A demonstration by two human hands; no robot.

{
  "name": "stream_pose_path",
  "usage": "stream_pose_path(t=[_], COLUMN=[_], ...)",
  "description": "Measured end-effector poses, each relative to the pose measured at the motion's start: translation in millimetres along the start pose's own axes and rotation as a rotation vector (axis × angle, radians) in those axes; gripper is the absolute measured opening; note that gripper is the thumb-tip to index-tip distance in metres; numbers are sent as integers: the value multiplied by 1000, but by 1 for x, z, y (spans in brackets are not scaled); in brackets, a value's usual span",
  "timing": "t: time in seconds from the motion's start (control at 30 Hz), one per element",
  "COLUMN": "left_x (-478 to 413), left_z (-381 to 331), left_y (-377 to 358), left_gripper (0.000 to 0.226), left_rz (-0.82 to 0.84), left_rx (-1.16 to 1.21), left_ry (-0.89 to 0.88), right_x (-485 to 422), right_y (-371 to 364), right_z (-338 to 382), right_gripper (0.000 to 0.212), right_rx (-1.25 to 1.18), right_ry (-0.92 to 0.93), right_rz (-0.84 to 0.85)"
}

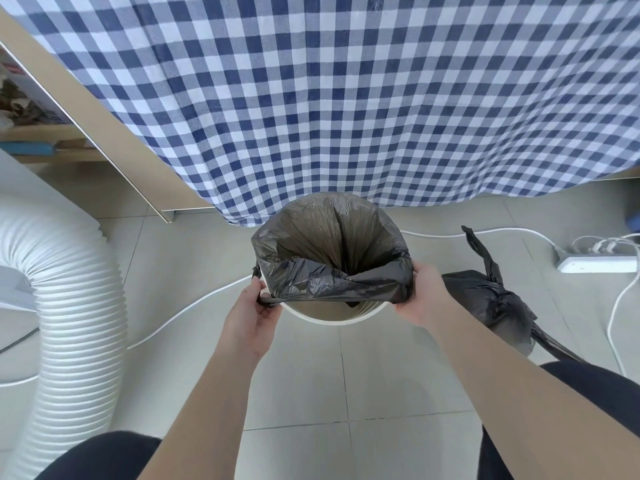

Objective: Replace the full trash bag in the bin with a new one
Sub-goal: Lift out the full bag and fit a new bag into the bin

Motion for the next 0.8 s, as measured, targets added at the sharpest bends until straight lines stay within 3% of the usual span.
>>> stream_pose_path(t=[0.13,0.23,0.47,0.8], left_x=[0,1,14,6], left_z=[-1,0,1,6], left_y=[3,2,-13,2], left_gripper=[18,24,30,28], left_rz=[-39,-55,-28,-122], left_rx=[-293,-374,-265,-308], left_ry=[-63,-91,-131,-49], right_x=[-1,-8,-30,-24], right_y=[-4,-4,4,8], right_z=[2,-1,3,-7], right_gripper=[37,42,46,39], right_rx=[63,101,301,280], right_ry=[20,45,155,96], right_rz=[34,30,-25,-111])
Point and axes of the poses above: each hand's wrist, its own x-axis away from the middle knuckle, its own y-axis out of the back of the hand, z = x × y, the point moved 7 cm from there along -x, towards the middle knuckle, and after that the axes turned 7 degrees about -z, right-handed, at the moved point
